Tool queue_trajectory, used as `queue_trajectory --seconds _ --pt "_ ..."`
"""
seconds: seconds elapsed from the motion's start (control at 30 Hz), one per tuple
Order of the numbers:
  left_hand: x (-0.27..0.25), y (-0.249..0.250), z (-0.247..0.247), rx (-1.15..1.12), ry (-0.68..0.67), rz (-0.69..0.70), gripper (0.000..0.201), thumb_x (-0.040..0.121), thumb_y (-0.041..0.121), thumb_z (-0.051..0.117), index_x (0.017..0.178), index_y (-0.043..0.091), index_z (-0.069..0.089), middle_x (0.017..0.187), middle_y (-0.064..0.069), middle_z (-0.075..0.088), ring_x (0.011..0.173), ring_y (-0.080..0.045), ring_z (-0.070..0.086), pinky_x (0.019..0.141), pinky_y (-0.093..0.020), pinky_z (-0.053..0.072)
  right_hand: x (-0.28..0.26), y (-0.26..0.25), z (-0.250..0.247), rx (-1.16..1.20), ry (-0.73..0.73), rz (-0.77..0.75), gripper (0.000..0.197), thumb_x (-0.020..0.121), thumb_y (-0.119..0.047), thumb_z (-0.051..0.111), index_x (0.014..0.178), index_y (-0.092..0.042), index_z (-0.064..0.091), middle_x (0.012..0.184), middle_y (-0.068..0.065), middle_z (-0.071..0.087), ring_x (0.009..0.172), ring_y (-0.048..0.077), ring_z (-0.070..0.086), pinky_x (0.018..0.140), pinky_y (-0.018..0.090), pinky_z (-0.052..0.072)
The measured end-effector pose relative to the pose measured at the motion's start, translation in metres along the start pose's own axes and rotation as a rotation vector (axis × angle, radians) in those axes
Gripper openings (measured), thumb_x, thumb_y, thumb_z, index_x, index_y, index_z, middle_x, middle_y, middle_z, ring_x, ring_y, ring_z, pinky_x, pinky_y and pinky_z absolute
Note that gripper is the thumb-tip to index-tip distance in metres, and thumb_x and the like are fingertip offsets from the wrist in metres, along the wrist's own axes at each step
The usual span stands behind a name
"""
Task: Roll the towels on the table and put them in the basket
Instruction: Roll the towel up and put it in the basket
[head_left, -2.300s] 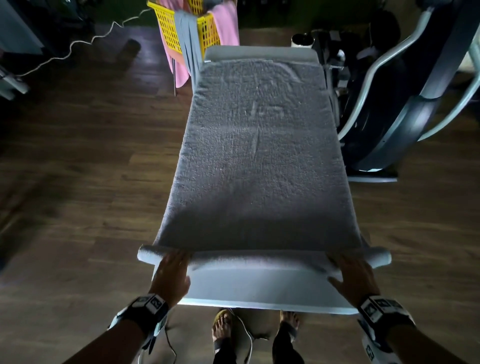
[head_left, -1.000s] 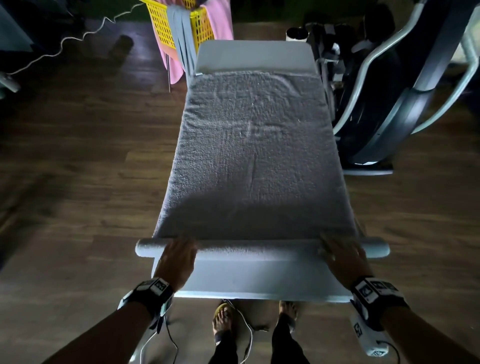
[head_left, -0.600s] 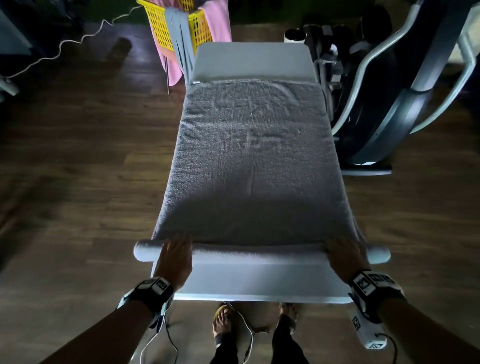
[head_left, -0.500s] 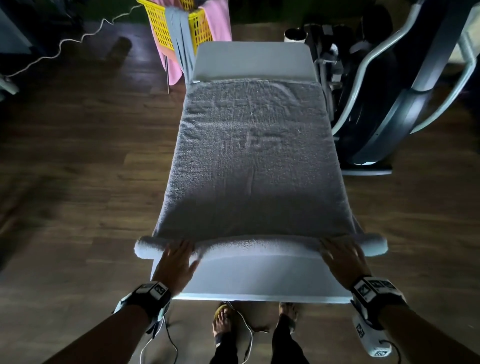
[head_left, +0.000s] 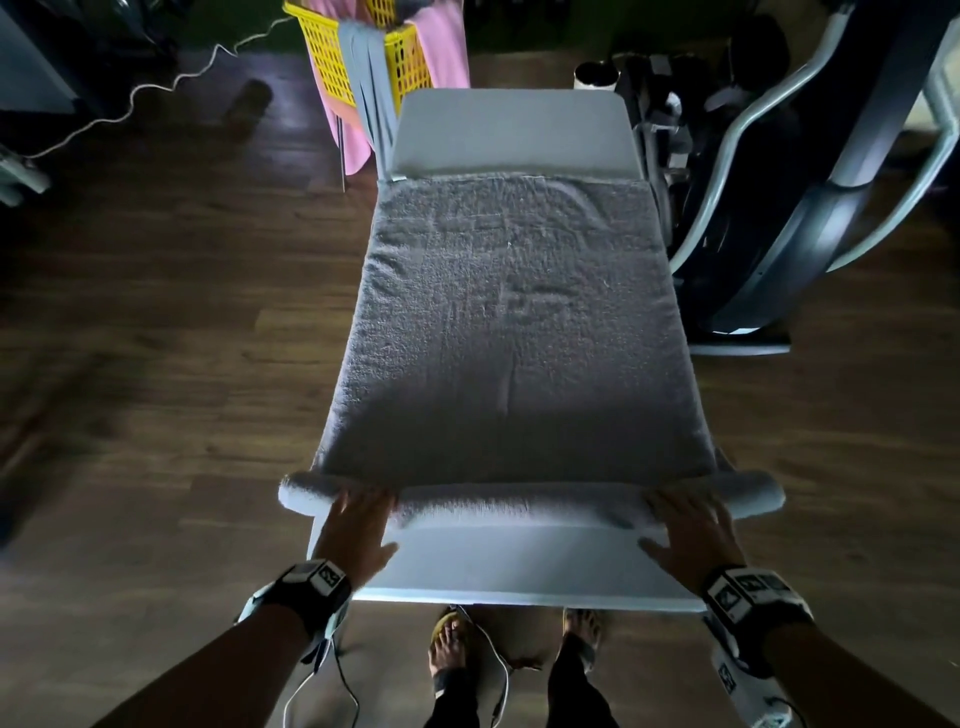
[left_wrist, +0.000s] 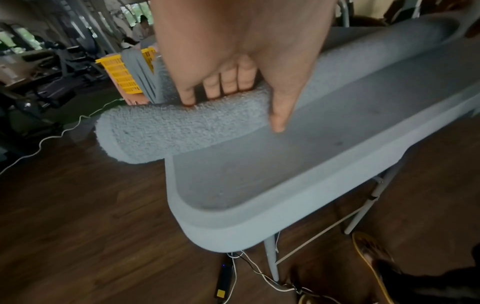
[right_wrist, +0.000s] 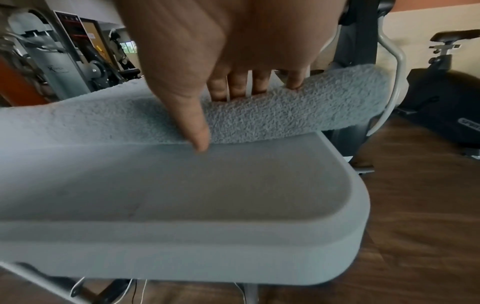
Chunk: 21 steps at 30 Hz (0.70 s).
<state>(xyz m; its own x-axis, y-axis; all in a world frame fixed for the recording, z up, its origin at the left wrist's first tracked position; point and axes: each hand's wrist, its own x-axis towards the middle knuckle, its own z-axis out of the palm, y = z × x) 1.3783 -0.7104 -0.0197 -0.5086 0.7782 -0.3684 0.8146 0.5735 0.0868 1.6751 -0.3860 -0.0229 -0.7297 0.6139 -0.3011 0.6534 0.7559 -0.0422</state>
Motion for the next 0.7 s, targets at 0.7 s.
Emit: queue_trajectory --seconds 0.7 --pt "0.013 0.012 -0.018 0.052 0.225 0.013 0.025 0.076 0.038 0.059 0.079 0.017 0.072 0.081 -0.005 0.071 0.07 -0.027 0.067 0.065 -0.038 0.053 0.003 0.001 -0.025 -0.042 0.003 0.052 0.043 0.088 -0.041 0.042 0.129 -0.035 0.054 0.134 -0.006 0.054 0.127 0.021 0.046 0.106 0.044 0.021"
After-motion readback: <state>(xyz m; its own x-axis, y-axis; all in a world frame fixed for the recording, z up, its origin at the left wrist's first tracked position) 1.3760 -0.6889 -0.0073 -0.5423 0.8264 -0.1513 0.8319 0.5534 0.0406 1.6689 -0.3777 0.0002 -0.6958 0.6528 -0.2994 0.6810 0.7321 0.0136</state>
